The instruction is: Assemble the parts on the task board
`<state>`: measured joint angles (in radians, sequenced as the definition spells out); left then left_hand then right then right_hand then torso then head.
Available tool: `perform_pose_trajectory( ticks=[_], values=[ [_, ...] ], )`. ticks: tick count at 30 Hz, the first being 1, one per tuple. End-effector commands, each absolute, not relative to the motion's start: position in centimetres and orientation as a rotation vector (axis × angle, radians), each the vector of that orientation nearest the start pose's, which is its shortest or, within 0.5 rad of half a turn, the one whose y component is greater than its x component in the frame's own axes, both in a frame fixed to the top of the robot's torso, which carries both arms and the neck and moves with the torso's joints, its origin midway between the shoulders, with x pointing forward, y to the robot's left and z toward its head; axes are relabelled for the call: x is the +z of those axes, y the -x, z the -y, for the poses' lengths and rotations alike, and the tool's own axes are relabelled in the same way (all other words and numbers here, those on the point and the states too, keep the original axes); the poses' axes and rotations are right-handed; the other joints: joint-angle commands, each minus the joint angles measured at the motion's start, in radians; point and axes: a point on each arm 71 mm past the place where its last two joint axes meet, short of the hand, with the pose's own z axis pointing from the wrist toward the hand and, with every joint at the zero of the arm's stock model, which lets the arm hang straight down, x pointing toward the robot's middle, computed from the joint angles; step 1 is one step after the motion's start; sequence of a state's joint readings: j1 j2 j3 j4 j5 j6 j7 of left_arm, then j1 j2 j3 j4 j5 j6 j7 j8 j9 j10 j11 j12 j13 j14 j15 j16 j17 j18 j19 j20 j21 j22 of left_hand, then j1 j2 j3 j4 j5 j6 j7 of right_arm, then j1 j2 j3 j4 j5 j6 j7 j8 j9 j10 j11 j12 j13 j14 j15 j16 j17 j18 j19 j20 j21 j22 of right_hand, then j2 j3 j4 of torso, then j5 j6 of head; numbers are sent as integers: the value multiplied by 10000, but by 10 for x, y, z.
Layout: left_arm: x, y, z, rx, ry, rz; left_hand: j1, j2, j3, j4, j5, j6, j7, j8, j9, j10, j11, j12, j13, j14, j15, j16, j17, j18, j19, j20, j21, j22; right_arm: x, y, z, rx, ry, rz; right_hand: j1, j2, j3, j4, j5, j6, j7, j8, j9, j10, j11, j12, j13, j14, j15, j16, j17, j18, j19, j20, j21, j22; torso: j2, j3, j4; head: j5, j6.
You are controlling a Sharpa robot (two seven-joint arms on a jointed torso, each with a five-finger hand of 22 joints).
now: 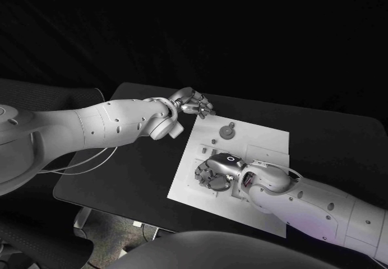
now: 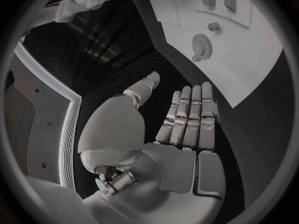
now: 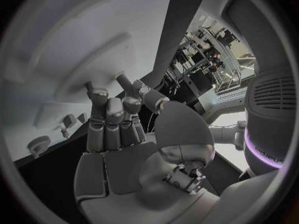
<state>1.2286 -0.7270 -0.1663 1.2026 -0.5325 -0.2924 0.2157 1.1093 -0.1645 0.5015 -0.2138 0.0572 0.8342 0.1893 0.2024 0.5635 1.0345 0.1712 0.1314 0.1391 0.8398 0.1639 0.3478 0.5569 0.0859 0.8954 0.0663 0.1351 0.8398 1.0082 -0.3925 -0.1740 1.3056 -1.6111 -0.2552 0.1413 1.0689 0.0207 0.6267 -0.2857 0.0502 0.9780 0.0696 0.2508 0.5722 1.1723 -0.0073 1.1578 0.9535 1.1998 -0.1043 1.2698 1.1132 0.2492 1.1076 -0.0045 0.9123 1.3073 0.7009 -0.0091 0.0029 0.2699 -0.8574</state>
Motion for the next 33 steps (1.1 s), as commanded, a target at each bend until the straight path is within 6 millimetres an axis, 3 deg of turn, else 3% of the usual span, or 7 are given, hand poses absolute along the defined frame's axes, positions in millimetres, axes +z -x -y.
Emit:
perform_pose_trajectory(
  ticks=[1, 33],
  values=[
    [-226, -531, -242, -10476, 6270, -16920, 15, 97, 13, 3, -22, 25, 44, 48, -15, 47, -11, -64, -13, -6, 22, -65, 17, 124, -38, -7, -59, 11, -317, -406, 14, 10557, 6821, -17744, -32, 69, 25, -23, 29, 390, 330, 25, 79, -30, -18, -13, 15, 18, -60, 46, 12, 126, 20, -75, 34, 203, -7, 0, -7, 18, -12],
    [-226, -531, -243, -10429, 6286, -16897, 19, 92, 9, 0, -22, 20, 46, 50, -29, 53, -8, -87, -18, -10, 25, -77, 26, 123, -44, -5, -66, 25, -321, -408, 20, 10916, 5995, -18066, -95, 78, 79, -10, 28, 345, 355, -5, 59, -231, 10, -267, -86, -192, -45, -105, -58, 126, -149, -19, -45, 162, -8, 8, -16, 37, -52]
  ],
)
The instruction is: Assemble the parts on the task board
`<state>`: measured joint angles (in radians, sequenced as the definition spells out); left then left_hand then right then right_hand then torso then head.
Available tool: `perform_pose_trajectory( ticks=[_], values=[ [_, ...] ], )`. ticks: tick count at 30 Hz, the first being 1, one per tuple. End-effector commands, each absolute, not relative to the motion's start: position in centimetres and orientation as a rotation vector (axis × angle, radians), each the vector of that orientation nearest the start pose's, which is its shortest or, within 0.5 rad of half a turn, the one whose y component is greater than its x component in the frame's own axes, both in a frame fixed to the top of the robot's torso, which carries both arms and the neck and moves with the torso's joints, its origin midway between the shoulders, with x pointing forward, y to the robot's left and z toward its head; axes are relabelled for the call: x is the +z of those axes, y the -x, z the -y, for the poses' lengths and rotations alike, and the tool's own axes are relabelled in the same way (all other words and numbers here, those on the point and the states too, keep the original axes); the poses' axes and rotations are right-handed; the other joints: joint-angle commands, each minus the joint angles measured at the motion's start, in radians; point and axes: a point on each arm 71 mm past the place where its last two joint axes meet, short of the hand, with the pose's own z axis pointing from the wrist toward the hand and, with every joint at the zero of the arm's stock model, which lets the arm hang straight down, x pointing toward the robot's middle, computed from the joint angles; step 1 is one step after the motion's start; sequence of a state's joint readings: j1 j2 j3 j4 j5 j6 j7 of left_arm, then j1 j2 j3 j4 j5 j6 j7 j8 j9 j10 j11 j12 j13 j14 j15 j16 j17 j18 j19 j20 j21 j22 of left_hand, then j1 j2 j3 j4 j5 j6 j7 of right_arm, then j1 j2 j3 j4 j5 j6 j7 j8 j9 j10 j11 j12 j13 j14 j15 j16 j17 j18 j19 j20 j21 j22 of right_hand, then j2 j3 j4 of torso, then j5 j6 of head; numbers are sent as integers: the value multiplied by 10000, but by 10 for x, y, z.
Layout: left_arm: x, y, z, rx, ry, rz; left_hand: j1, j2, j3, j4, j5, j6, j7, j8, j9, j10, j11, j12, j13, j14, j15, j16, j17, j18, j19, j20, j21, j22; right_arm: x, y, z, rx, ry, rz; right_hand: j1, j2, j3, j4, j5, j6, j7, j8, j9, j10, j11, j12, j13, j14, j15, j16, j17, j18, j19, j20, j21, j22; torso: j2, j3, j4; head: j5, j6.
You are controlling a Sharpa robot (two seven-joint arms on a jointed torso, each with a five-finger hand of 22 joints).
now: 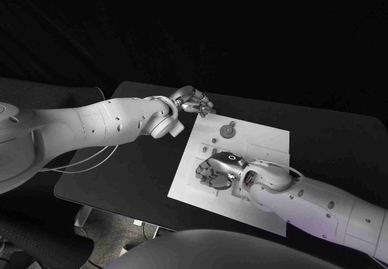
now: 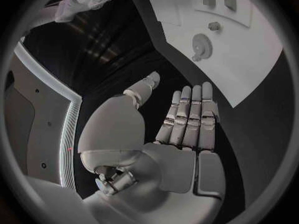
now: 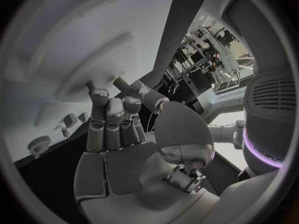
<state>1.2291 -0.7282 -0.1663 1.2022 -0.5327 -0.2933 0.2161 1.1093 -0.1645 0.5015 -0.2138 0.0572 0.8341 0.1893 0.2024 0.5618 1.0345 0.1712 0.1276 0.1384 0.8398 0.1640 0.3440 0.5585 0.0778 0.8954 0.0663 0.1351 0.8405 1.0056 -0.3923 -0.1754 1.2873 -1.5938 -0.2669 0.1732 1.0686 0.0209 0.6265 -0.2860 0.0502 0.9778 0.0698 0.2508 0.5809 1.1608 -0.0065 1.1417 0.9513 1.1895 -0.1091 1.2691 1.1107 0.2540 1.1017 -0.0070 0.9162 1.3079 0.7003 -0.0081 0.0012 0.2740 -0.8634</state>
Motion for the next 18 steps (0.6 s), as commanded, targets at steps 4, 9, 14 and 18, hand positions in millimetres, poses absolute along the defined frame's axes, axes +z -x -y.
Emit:
perform_pose_trajectory(
  ticks=[4, 9, 14, 18],
  values=[
    [-226, -531, -244, -10421, 6291, -16897, 20, 92, 9, -1, -22, 19, 47, 50, -13, 54, -8, -51, -12, -10, 25, -40, 11, 204, -44, -5, -66, 19, -320, -410, 22, 11022, 5732, -18045, -114, 93, 115, -5, 28, 327, 359, -14, -34, -328, 6, -718, -396, -151, 9, -152, -77, 78, -158, 46, -107, 154, -1, -2, -1, -7, 14],
    [-226, -531, -244, -10404, 6299, -16895, 21, 92, 10, -1, -22, 17, 47, 49, -15, 55, -7, -53, -13, -10, 25, -41, 12, 205, -44, -5, -67, 21, -320, -410, 24, 11049, 5628, -18062, -135, 93, 156, -7, 29, 313, 355, -8, -27, -356, 4, -1824, -999, -149, 4, -340, -262, 78, -206, 72, -169, 124, -1, 0, -3, -9, 29],
    [-226, -531, -244, -10406, 6299, -16901, 22, 93, 10, -1, -22, 15, 48, 49, -17, 55, -7, -56, -13, -10, 25, -42, 13, 205, -44, -5, -67, 22, -320, -411, 26, 11059, 5520, -18090, -151, 108, 197, -2, 15, 297, 408, 0, -19, -363, 28, -3336, -1817, -143, 101, -279, -280, 78, -226, 74, -139, 164, -1, 2, -4, -7, 29],
    [-226, -531, -244, -10397, 6304, -16907, 23, 93, 10, -1, -22, 14, 48, 49, -19, 56, -7, -58, -14, -11, 25, -43, 14, 205, -45, -5, -68, 24, -321, -411, 27, 11055, 5504, -18124, -159, 88, 174, -5, 29, 276, 428, -5, -24, -286, 90, -3774, -2020, -157, 79, -218, -268, 78, -225, 70, -109, 170, -1, 4, -9, -9, 35]
  ],
)
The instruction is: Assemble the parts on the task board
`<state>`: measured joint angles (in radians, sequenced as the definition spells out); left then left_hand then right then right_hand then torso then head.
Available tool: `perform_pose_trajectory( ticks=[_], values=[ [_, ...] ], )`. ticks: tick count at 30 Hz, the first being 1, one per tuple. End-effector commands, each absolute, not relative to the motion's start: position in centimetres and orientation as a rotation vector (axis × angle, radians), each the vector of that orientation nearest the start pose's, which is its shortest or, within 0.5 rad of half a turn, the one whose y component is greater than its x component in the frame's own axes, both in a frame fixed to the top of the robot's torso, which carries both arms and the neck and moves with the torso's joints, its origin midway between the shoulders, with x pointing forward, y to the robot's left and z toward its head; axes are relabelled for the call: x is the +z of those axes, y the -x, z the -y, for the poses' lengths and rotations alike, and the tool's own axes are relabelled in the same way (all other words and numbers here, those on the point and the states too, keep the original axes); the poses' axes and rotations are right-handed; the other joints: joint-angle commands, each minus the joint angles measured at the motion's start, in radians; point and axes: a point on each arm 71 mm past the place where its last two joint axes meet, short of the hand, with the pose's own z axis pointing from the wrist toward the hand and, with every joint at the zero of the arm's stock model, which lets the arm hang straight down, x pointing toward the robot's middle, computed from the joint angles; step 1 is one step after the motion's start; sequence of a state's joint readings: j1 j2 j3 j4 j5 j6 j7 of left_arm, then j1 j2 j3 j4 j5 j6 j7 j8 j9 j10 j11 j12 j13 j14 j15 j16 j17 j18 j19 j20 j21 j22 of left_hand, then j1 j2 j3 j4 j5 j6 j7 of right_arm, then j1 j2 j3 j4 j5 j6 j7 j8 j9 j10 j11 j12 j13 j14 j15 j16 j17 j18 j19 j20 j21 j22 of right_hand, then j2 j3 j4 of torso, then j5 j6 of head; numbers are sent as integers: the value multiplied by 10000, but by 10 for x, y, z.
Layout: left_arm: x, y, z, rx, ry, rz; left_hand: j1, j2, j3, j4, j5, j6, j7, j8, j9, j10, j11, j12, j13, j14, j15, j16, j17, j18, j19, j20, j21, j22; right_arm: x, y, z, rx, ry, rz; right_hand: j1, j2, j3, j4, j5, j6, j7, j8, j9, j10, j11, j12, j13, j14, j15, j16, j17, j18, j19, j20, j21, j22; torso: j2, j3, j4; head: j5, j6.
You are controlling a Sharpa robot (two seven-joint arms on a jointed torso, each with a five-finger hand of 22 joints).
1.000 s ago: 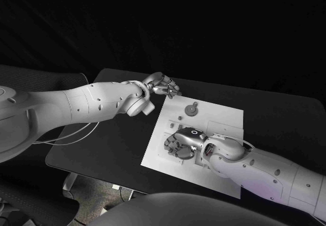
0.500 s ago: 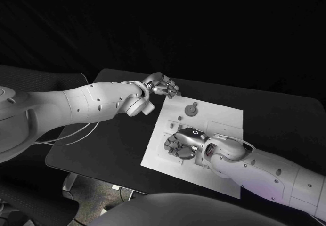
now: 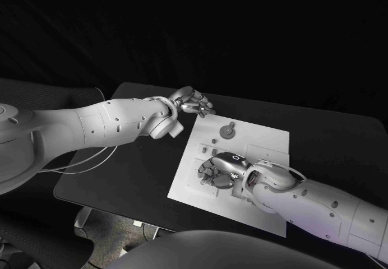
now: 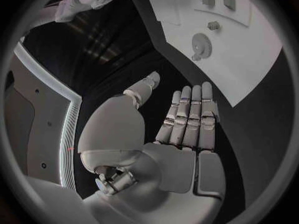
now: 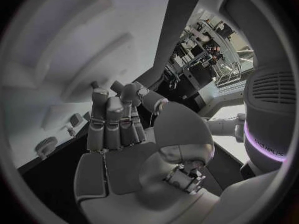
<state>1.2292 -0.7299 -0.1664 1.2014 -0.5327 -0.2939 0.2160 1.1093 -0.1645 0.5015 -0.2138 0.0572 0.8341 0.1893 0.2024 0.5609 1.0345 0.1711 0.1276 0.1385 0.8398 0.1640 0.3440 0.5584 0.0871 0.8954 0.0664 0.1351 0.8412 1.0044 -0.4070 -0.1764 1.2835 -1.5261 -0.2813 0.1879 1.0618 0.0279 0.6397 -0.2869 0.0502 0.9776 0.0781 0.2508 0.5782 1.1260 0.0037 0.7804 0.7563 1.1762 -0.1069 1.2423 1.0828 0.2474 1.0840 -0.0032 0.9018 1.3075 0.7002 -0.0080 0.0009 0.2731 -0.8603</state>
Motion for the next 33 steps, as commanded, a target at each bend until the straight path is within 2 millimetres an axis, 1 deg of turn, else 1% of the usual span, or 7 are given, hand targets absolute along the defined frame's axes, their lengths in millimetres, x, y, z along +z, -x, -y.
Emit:
perform_pose_trajectory(
  ticks=[1, 6, 15, 20, 23, 28, 33],
  values=[
    [-226, -531, -244, -10398, 6303, -16907, 23, 92, 10, -1, -22, 14, 49, 49, -10, 56, -7, -59, -15, -11, 25, -43, 15, 112, -45, -5, -68, 17, -321, -412, 27, 11061, 5486, -18127, -93, 20, 40, 5, 27, 267, 359, -10, -1, 16, 5, -283, -114, -41, 73, 61, 13, 144, -60, 34, 38, 175, 0, 2, -4, -3, 4],
    [-226, -531, -244, -10408, 6299, -16916, 23, 92, 10, 0, -22, 13, 49, 49, -12, 57, -7, -60, -15, -11, 25, -44, 16, 111, -45, -4, -69, 18, -321, -412, 28, 11061, 5463, -18203, -104, 21, 33, 7, 28, 223, 399, -35, -20, -93, 52, -532, -177, -109, 117, 87, 20, 144, -115, 54, 38, 178, 1, 3, -5, -4, -2],
    [-226, -531, -245, -10378, 6315, -16915, 18, 90, 7, 3, -22, 10, 51, 49, -15, 59, -6, -65, -16, -10, 26, -46, 18, 111, -45, -3, -70, 21, -322, -412, 29, 11145, 5318, -18356, -144, 74, 27, 12, 28, 107, 507, -113, -116, -495, 185, -907, -146, -389, 246, 121, 33, 144, -342, 161, -2, 184, 1, -1, 1, -15, 1],
    [-226, -532, -245, -10364, 6322, -16914, 15, 87, 6, 5, -22, 5, 53, 47, -18, 61, -6, -67, -17, -10, 27, -47, 19, 110, -45, -3, -71, 23, -322, -412, 31, 11269, 5150, -18453, -196, 126, 59, 29, 21, 83, 570, -126, -190, -813, 295, -1472, -348, -473, 343, 131, -23, 144, -416, 202, 12, 183, 0, -5, 4, -24, 8],
    [-227, -532, -246, -10335, 6338, -16914, 14, 87, 6, 6, -22, 2, 54, 45, -20, 61, -6, -69, -17, -10, 27, -48, 20, 111, -44, -3, -71, 24, -322, -412, 31, 11384, 5009, -18506, -235, 164, 96, 31, 27, 96, 590, -84, -224, -638, 353, -2159, -809, -466, 401, 147, -122, 144, -430, 214, 41, 174, 1, -4, 6, -24, 10],
    [-227, -532, -247, -10319, 6347, -16917, 13, 86, 5, 8, -22, -1, 55, 44, -22, 63, -6, -71, -17, -9, 26, -48, 21, 111, -44, -3, -71, 26, -321, -411, 32, 11733, 4720, -18638, -253, 199, 111, 32, 27, 51, 616, -67, -258, -523, 416, -2736, -1189, -437, 456, 178, -216, 144, -406, 205, 69, 165, 0, -5, 3, -20, 8],
    [-227, -532, -247, -10318, 6349, -16922, 12, 84, 5, 9, -22, -4, 57, 43, -24, 64, -6, -73, -18, -9, 26, -49, 22, 111, -44, -3, -72, 27, -320, -409, 32, 11987, 4583, -18728, -271, 247, 105, 33, 25, 1, 638, -46, -288, -375, 475, -3318, -1556, -317, 508, 214, -353, 144, -327, 166, 145, 174, -1, -5, 6, 23, -3]
  ],
)
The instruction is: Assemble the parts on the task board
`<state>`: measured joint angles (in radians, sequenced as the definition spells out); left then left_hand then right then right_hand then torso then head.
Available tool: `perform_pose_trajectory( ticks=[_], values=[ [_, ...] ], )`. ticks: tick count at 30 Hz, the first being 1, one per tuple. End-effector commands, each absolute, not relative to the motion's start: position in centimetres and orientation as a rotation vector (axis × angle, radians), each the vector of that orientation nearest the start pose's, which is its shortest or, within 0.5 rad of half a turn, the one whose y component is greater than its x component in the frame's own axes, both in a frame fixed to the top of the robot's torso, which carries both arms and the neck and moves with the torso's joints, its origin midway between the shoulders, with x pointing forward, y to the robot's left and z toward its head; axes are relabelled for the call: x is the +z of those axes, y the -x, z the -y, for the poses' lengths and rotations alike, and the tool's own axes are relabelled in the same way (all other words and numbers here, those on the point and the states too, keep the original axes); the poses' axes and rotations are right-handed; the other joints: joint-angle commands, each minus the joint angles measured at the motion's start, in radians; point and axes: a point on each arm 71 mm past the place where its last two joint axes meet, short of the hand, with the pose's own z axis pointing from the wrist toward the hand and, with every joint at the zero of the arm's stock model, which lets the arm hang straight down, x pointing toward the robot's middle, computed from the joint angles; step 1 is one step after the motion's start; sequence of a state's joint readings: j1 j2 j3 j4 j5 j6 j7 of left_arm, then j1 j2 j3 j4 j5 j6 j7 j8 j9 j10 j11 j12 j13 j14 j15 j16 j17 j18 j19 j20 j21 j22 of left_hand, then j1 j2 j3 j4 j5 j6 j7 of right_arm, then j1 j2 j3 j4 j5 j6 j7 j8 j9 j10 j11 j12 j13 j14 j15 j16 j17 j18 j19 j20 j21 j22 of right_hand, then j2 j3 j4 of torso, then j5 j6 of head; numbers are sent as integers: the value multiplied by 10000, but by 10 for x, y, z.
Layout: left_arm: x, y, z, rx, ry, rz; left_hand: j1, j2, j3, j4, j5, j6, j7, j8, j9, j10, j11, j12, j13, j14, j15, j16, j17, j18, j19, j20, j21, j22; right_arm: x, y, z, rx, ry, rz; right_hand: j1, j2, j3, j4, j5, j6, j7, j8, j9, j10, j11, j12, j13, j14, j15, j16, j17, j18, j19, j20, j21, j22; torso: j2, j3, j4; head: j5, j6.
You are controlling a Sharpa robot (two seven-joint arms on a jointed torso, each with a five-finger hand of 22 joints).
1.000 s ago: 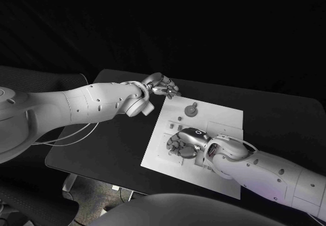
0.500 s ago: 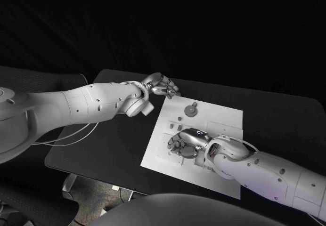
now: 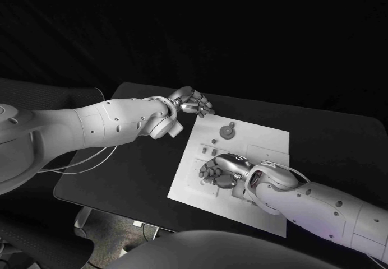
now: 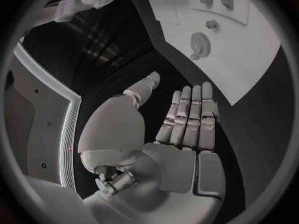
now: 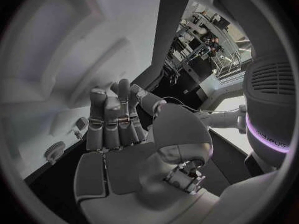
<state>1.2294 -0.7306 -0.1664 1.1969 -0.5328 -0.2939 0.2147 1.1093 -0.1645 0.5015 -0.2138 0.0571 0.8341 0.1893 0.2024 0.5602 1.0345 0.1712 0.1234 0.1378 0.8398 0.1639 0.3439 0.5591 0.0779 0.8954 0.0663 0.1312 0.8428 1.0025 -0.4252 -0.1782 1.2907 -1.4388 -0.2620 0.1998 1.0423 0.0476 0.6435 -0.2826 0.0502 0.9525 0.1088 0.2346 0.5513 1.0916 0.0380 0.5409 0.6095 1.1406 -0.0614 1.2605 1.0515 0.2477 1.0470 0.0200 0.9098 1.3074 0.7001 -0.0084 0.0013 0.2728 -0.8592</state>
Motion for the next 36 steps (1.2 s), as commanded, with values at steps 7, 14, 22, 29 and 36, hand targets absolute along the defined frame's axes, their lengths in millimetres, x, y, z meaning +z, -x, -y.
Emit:
perform_pose_trajectory(
  ticks=[7, 14, 22, 29, 36],
  values=[
    [-227, -532, -247, -10306, 6358, -16922, 13, 83, 6, 11, -21, -7, 58, 43, -19, 66, -6, -35, -12, -8, 26, -51, 18, 204, -44, -3, -33, 14, -318, -406, 33, 12122, 4544, -18716, -84, 95, 59, -2, 28, 201, 351, 128, -43, 93, 163, -1329, -322, 238, 77, 88, -179, 141, 181, -138, 188, 187, -2, -9, -3, 70, -16],
    [-227, -531, -248, -10301, 6365, -16931, 16, 81, 7, 10, -21, -10, 59, 42, -22, 68, -6, -38, -12, -8, 26, -52, 19, 205, -44, -4, -34, 16, -319, -405, 34, 12079, 4560, -18900, -112, 161, 87, 3, 28, 159, 364, 161, -50, 155, 265, -1967, -666, 439, 172, 182, -315, 141, 308, -226, 323, 188, -1, -5, 2, 134, -27],
    [-226, -531, -248, -10309, 6359, -16932, 18, 83, 9, 12, -21, -10, 59, 44, -24, 72, -7, -42, -13, -6, 26, -53, 22, 205, -43, -4, -35, 20, -321, -404, 29, 12075, 4752, -19292, -122, 205, 83, 6, 27, 141, 366, 187, -37, 286, 284, -2251, -804, 563, 191, 261, -374, 141, 402, -277, 405, 188, 0, -7, 0, 258, -80],
    [-226, -532, -246, -10331, 6348, -16948, 21, 83, 11, 12, -21, -11, 60, 45, -27, 74, -7, -45, -13, -5, 25, -54, 24, 206, -43, -4, -36, 22, -324, -405, 25, 12033, 4843, -19526, -151, 232, 86, 1, 27, 123, 368, 204, -27, 300, 328, -2500, -930, 579, 234, 283, -421, 141, 391, -290, 422, 183, 2, -9, 14, 349, -115],
    [-226, -532, -246, -10344, 6339, -16953, 23, 84, 13, 13, -21, -12, 60, 45, -29, 77, -7, -49, -14, -5, 25, -56, 26, 206, -43, -4, -37, 25, -325, -406, 24, 11945, 4863, -19649, -158, 249, 89, -2, 27, 112, 370, 209, -22, 329, 342, -2597, -984, 573, 249, 294, -438, 141, 379, -289, 428, 183, 1, -13, 11, 376, -129]
  ],
)
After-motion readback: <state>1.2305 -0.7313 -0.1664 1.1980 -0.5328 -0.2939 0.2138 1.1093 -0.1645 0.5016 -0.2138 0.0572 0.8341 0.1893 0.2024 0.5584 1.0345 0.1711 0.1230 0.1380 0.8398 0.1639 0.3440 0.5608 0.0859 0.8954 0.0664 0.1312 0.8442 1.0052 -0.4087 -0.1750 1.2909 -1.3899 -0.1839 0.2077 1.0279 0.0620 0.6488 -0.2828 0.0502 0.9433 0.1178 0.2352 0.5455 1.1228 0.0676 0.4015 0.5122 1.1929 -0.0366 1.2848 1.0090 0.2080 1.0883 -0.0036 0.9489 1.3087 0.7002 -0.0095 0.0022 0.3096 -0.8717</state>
